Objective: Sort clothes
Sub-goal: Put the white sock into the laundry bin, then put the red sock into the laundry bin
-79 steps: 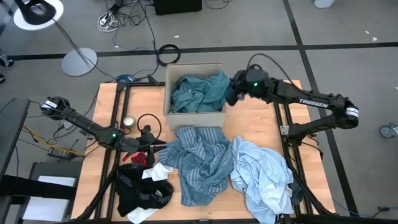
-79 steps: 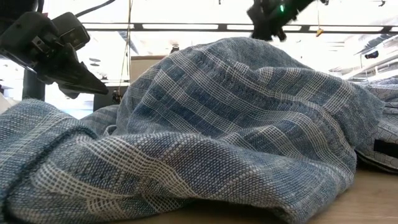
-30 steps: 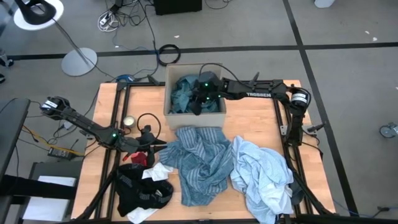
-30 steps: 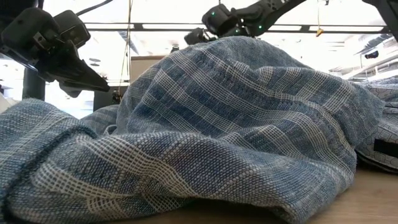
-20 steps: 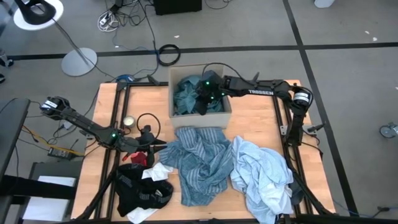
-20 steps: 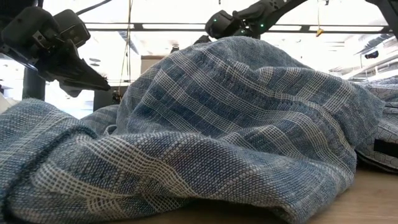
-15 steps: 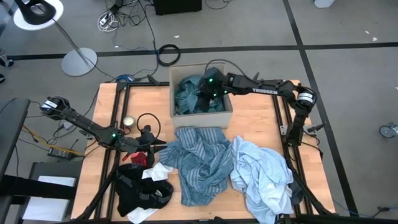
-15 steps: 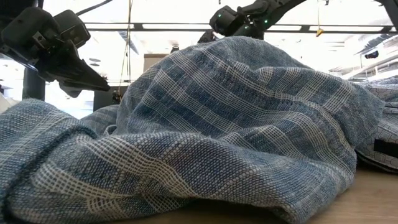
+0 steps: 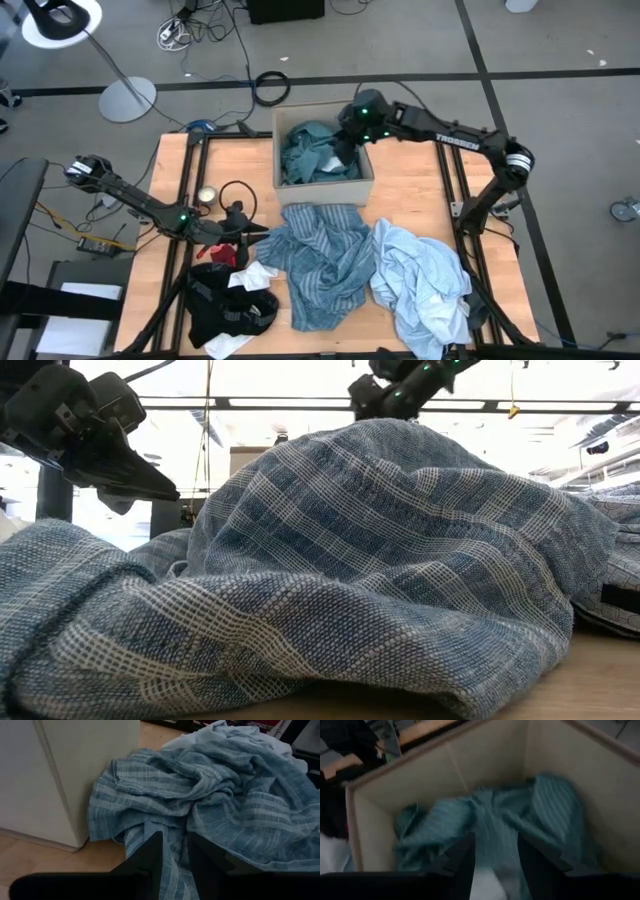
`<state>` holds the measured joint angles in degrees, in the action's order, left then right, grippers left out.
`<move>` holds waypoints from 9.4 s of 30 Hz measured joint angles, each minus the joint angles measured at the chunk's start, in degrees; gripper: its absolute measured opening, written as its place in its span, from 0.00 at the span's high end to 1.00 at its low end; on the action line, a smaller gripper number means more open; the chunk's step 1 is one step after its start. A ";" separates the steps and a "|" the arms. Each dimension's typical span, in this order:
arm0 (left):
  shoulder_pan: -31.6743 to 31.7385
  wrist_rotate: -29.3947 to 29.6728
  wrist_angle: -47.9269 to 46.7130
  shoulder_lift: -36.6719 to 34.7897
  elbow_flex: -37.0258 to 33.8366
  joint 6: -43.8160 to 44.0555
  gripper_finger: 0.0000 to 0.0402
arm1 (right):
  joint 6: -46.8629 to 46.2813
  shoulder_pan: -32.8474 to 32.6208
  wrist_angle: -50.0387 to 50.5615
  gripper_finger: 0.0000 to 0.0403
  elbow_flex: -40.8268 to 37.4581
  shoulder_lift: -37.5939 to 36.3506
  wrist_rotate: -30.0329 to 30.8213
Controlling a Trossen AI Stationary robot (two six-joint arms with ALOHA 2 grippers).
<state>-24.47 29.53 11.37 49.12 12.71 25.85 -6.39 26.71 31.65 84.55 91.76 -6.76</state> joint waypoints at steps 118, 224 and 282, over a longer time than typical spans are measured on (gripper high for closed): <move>-2.64 -20.36 -84.22 36.00 56.44 30.01 1.00 | -21.53 -26.22 -17.65 0.63 -52.28 -45.78 21.62; -5.70 -29.25 -60.41 10.84 15.04 59.54 0.72 | -19.57 -26.20 -16.94 0.63 -52.30 -44.88 21.66; 38.50 -4.62 -40.28 17.97 65.81 -18.15 0.95 | -19.45 -26.22 -16.94 0.63 -52.30 -44.90 22.21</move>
<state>14.03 24.91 -28.91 67.09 78.52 7.69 -25.83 0.49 14.71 32.25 46.86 15.44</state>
